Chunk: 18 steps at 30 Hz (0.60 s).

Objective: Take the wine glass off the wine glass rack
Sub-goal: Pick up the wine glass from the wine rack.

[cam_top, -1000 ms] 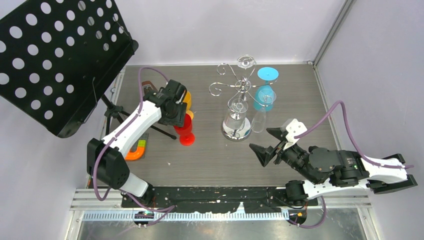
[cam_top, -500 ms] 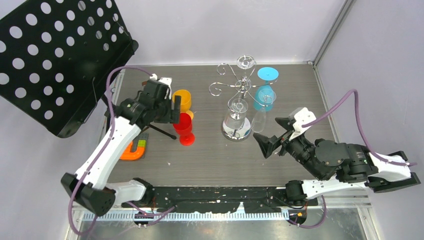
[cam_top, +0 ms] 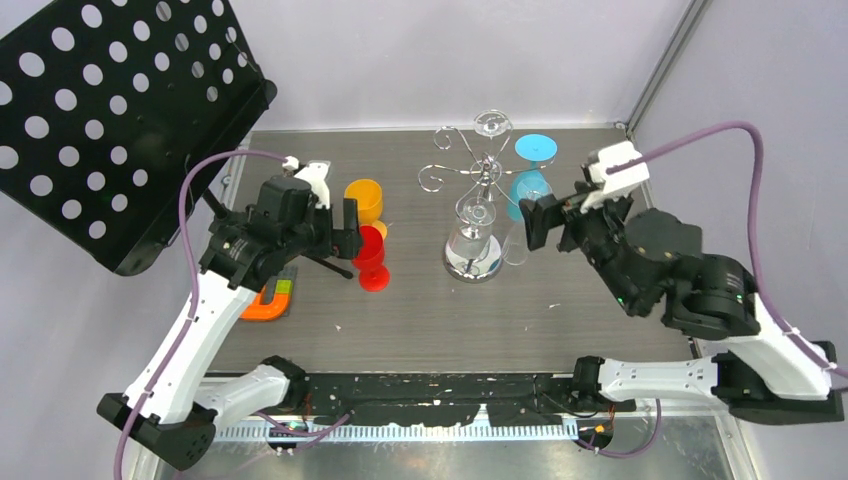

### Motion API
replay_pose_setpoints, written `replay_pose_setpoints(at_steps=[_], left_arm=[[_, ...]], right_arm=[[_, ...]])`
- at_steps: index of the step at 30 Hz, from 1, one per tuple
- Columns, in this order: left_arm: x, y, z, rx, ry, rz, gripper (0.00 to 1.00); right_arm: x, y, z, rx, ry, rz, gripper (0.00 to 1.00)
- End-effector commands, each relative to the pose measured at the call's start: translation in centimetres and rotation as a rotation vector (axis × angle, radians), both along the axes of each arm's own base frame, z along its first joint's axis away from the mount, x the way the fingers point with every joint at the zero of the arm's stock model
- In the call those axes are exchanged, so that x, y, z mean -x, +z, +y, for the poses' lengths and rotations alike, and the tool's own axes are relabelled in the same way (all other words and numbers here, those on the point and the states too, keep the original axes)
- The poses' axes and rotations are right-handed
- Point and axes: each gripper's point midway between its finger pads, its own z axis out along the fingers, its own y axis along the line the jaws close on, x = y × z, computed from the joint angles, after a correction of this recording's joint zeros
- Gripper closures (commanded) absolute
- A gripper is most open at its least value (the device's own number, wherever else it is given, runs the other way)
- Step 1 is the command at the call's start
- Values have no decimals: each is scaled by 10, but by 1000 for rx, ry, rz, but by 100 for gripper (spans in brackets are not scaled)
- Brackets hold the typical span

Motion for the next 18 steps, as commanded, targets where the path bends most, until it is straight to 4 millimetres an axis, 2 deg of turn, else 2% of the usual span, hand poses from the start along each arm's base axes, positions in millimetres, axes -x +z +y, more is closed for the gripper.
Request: replay_pose_setpoints(at_steps=[1,2,3,7,13,14,15,16,17,18], left_arm=[[3,5,-6,52,-27,-40,2],[5,6,-5,55,-27,-45,2],[8,4,-6,62,-39,-43,2],[17,0,-9,90,-71,-43,0],[24,-5,-10,107,-83,-47,0],[25,-6,-9,108,-85,-47,1],[26,-7,-10,111,-88,-47,1],[27,-8,-10,114,-94,-48,1],[29,-9,-10,117,-99,-50,1],[31,-9,-10,123,-102,-54,1]], right_arm=[[-20,1,6,1,5,30,7],[-22,2,8,-11,19,36,7],[-30,4,0,-27,-22,40,8],[-46,6,-7,-66,-52,70,7],[-65,-4,-7,-120,-37,145,7],[-70,-5,-14,-135,-63,153,7],[-70,-8,-10,-147,-37,171,7],[-76,-9,-19,-171,-66,182,7],[-77,-13,-15,-184,-37,202,7],[-83,-15,-23,-208,-64,215,7]])
